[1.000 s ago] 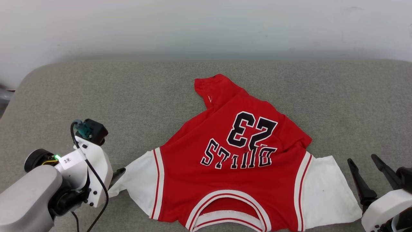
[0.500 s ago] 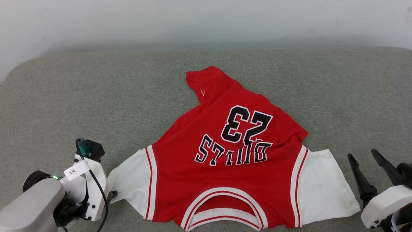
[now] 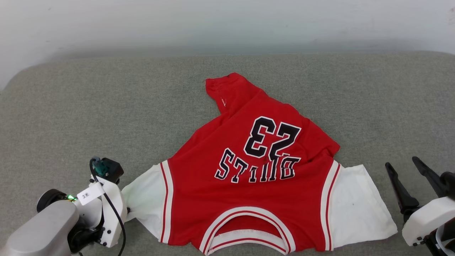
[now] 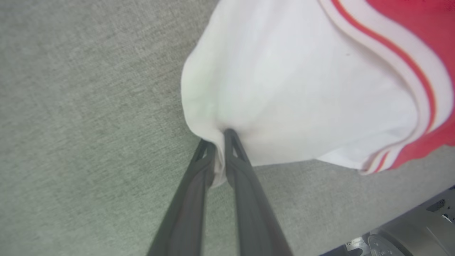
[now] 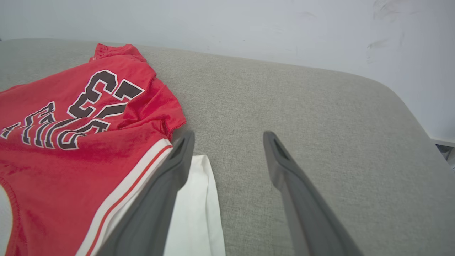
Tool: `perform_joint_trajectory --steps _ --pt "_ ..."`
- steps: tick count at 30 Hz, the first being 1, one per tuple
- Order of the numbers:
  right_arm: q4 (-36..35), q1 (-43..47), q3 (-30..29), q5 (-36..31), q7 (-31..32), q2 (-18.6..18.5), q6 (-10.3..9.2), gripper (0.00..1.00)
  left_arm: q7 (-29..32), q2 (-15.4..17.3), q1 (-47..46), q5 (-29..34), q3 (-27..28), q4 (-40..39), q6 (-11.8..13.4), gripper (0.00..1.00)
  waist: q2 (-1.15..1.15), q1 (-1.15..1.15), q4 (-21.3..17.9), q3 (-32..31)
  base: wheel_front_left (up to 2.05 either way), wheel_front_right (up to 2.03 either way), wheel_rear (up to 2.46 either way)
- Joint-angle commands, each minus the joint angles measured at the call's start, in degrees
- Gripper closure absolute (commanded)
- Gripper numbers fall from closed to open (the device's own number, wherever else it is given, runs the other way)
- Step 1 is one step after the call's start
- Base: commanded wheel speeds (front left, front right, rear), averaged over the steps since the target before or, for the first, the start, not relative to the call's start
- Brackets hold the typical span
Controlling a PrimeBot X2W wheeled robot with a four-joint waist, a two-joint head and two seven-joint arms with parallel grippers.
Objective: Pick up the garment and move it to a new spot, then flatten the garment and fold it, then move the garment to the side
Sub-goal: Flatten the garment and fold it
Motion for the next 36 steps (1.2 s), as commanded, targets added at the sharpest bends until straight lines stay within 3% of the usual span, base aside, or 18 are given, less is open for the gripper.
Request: perform_joint_trajectory --steps 1,11,19,20,26,36 --pt "-0.6 -0.9 0.3 0.0 0.3 -0.8 -0.08 0.0 -0.9 -1.1 1.4 0.8 -0.9 0.9 0.2 1.0 0.0 0.0 -0.1 -0.2 0.0 0.0 0.0" --pt "-5.9 -2.3 4.5 3.1 8.4 -10.5 -0.08 0.0 -14.0 1.5 -1.5 4.9 3.4 -4.6 3.4 1.0 0.0 0.0 0.2 -2.2 0.0 0.0 0.0" --pt "-9.0 -2.6 12.4 12.5 24.5 -20.2 -0.08 0.0 -15.4 3.2 -0.1 6.7 3.6 -12.2 6.9 1.0 0.0 0.0 0.6 -2.4 0.0 0.0 0.0" --pt "-8.9 -2.9 14.7 14.9 29.1 -21.9 -0.08 0.0 -15.1 3.5 0.2 7.0 3.5 -14.8 8.2 1.0 0.0 0.0 1.0 -2.2 0.0 0.0 0.0" --pt "-6.3 -3.3 18.4 17.3 33.0 -22.0 -0.08 0.0 -15.0 4.0 0.6 7.7 3.3 -18.0 9.7 1.0 0.0 0.0 1.8 -1.4 0.0 0.0 0.0" --pt "3.0 -5.0 23.2 16.8 29.7 -19.6 -0.08 0.0 -15.5 4.5 0.7 8.1 3.2 -20.0 10.6 1.0 0.0 0.0 2.8 0.0 0.0 0.0 0.0"
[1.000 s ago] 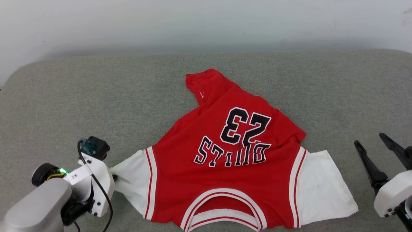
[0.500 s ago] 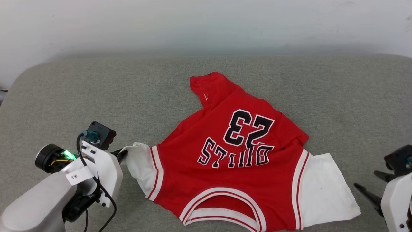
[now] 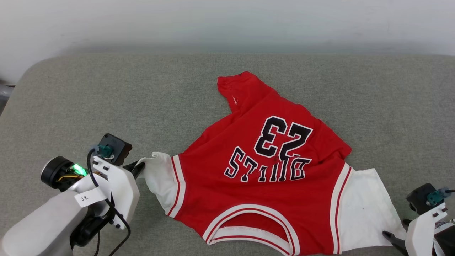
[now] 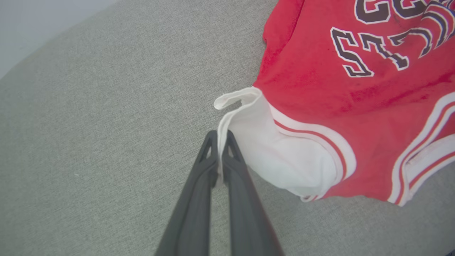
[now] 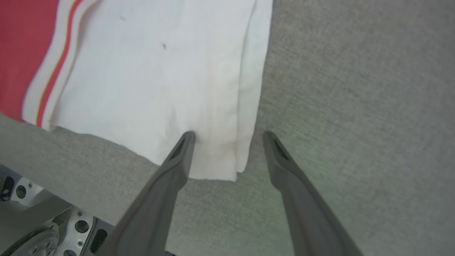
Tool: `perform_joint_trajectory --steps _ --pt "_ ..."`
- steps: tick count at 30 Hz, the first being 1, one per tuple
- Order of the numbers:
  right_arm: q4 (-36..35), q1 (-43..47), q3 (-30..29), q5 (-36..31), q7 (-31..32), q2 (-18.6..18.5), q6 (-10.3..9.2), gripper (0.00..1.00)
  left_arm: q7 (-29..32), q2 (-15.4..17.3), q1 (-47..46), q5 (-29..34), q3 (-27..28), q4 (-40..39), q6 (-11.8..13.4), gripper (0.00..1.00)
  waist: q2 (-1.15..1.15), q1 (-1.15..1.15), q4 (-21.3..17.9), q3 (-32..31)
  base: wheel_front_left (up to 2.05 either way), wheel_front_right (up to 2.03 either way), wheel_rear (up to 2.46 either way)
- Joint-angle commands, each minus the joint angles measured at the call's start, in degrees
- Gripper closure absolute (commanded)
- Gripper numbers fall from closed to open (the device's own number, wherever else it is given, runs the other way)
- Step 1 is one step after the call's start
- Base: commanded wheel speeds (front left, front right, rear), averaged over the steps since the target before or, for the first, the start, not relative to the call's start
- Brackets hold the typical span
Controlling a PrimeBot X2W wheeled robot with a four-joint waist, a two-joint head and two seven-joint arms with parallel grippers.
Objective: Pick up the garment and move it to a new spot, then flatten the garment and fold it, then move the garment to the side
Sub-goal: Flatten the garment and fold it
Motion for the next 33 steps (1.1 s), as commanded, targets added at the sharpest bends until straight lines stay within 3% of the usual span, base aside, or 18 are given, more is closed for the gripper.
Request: perform_joint_trajectory --steps 1,6,7,8,13,19,28,33 --pt "0.4 -0.8 0.4 -0.5 -0.3 0.4 -0.08 0.0 -0.3 0.0 0.6 0.3 -0.1 -0.2 0.3 1.0 0.0 0.0 0.1 0.2 0.0 0.0 0.0" --pt "7.3 -1.3 7.7 0.7 -4.7 4.0 0.03 0.0 -1.0 -0.4 1.0 0.1 -0.3 -0.2 0.4 1.0 0.0 0.0 0.3 0.9 0.0 0.0 0.0" --pt "7.7 -1.7 8.3 0.7 -6.0 4.1 0.03 0.77 -1.2 -0.4 1.1 0.0 -0.2 -0.1 0.4 1.0 0.0 0.0 0.2 0.9 0.0 0.0 0.0" --pt "8.1 -2.2 8.9 0.5 -7.2 4.0 0.03 1.0 -1.3 -0.3 1.2 -0.1 -0.2 -0.1 0.5 1.0 0.0 0.0 0.2 0.8 0.0 0.0 0.0" --pt "9.2 -4.8 9.3 1.1 -12.7 2.4 -0.07 1.0 -4.5 0.0 2.0 0.7 0.4 -1.1 0.9 1.0 0.0 0.0 -0.1 -0.2 0.0 0.0 0.0" --pt "6.9 -6.3 5.2 0.9 -19.0 0.9 -0.09 1.0 -9.6 0.4 2.5 0.9 2.2 -3.6 1.5 1.0 0.0 0.0 -0.3 -2.8 0.0 0.0 0.0" --pt "-1.1 -5.5 -6.5 -0.9 -22.6 -0.2 -0.08 1.0 -15.8 -0.9 0.3 0.1 5.7 -9.5 1.7 1.0 0.0 0.0 -0.5 -5.8 0.0 0.0 0.0" --pt "-7.3 -6.3 -14.4 -3.0 -22.3 0.9 -0.08 1.0 -17.6 -1.6 -2.6 0.4 7.9 -13.1 2.2 1.0 0.0 0.0 -0.9 -6.6 0.0 0.0 0.0"
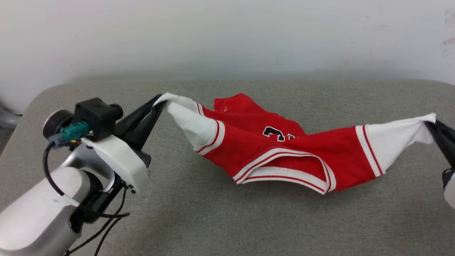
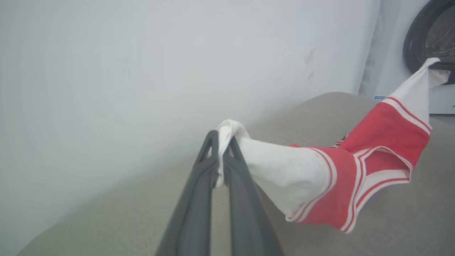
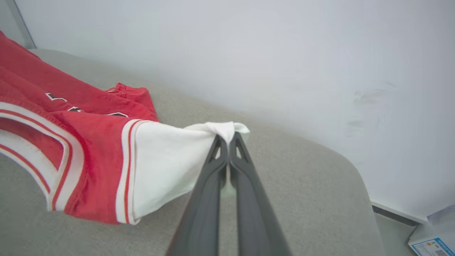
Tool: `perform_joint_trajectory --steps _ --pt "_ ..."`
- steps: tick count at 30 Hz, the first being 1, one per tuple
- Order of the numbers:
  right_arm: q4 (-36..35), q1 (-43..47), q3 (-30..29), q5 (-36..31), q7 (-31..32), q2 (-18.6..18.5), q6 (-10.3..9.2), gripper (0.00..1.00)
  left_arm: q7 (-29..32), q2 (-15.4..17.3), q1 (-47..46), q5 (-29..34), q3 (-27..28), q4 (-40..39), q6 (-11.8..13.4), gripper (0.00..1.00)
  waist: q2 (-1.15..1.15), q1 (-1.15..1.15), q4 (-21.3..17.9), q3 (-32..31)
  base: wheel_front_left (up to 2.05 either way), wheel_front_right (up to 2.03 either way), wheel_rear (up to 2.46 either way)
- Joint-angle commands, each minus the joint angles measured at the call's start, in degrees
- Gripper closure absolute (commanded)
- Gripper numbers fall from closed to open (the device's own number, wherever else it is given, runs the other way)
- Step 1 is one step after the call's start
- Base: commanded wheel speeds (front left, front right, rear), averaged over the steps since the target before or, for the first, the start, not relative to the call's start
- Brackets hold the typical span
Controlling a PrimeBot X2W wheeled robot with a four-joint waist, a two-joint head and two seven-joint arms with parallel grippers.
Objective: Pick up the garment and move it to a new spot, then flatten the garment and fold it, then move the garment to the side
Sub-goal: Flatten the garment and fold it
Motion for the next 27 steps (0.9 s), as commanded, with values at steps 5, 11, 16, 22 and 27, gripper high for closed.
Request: perform_joint_trajectory --steps 5,11,16,22,27 --pt "-6.7 -2.3 -6.0 -1.6 1.8 1.8 -0.09 1.0 -1.4 -0.6 -4.1 0.3 2.5 -2.9 0.8 1.0 0.0 0.0 -0.5 -0.2 0.0 0.0 0.0" --pt "-13.4 -6.5 -10.9 -2.8 4.6 2.7 -0.09 1.0 -0.1 -0.9 -9.6 0.8 4.5 -4.8 1.0 1.0 0.0 0.0 -0.7 1.1 0.0 0.0 0.0" --pt "-14.8 -12.6 -10.5 -1.7 7.5 2.7 -0.09 1.0 1.3 -1.6 -15.4 1.4 5.5 -3.5 -0.1 1.0 0.0 0.0 -0.8 4.0 0.0 0.0 0.0" --pt "-11.0 -24.4 -7.4 -0.7 9.2 1.2 -0.09 1.0 2.9 -3.6 -24.0 1.3 7.0 0.7 -1.8 1.0 0.0 0.0 -1.1 9.7 0.0 0.0 0.0" --pt "-4.8 -36.5 -3.6 -0.3 9.0 1.4 -0.08 1.0 4.3 -5.5 -32.8 2.4 7.6 6.2 -3.8 1.0 0.0 0.0 -1.6 14.9 0.0 0.0 0.0"
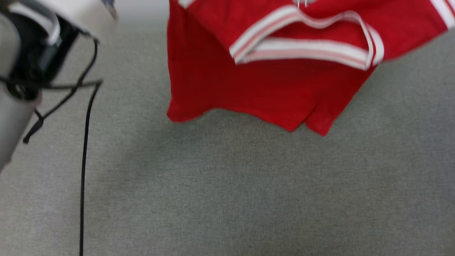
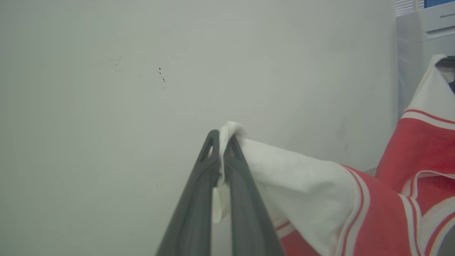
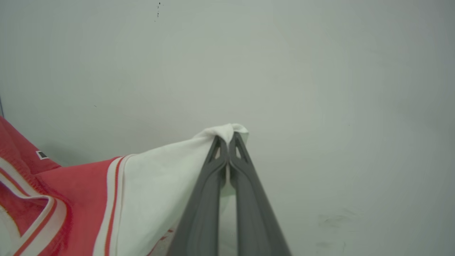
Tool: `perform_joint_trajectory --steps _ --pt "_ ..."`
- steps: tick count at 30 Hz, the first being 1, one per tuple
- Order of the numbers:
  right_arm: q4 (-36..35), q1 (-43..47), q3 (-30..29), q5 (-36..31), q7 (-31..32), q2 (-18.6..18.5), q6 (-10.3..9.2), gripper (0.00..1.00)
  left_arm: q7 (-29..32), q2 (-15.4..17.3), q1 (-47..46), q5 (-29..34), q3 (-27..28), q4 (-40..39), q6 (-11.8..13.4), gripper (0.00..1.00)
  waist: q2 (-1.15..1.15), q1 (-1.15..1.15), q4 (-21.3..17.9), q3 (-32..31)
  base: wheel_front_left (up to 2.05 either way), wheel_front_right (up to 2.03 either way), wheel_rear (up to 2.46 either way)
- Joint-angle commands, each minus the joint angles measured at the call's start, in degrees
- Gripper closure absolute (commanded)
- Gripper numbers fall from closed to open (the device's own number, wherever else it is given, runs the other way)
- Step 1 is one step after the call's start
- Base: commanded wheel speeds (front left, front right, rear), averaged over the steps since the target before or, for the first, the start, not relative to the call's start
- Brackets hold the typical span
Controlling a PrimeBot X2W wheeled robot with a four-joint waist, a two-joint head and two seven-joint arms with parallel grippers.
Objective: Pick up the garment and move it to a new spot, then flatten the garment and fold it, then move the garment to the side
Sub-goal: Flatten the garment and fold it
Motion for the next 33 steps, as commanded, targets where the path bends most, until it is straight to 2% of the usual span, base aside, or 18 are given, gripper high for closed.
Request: perform_joint_trajectory --steps 1,9,21,26,33 --pt "3.0 -5.4 2.0 -0.6 -0.4 -0.1 -0.09 1.0 0.5 -1.3 -4.1 0.1 0.6 2.6 -0.9 1.0 0.0 -0.01 -0.5 4.5 0.0 0.0 0.0" --pt "15.6 -23.6 8.1 -2.8 -2.8 0.3 -0.08 1.0 0.6 -4.4 -18.1 1.1 2.1 14.9 -4.0 1.0 0.0 -0.01 -1.0 10.5 0.0 0.0 0.0" --pt "29.6 -40.1 14.5 -4.2 -7.7 0.5 -0.09 1.0 -2.0 -7.5 -27.9 0.9 2.8 29.4 -7.1 1.0 0.0 -0.01 -0.7 14.5 0.0 0.0 0.0" --pt "35.0 -42.2 18.0 -3.7 -9.9 1.4 -0.09 1.0 -4.1 -8.5 -27.7 0.5 1.9 33.9 -8.4 1.0 0.0 -0.01 -0.7 15.7 0.0 0.0 0.0" --pt "38.7 -37.4 25.6 -1.5 -13.8 2.2 -0.09 1.0 -8.0 -8.4 -21.7 -0.1 0.6 35.8 -9.0 1.0 0.0 -0.01 -0.9 14.9 0.0 0.0 0.0"
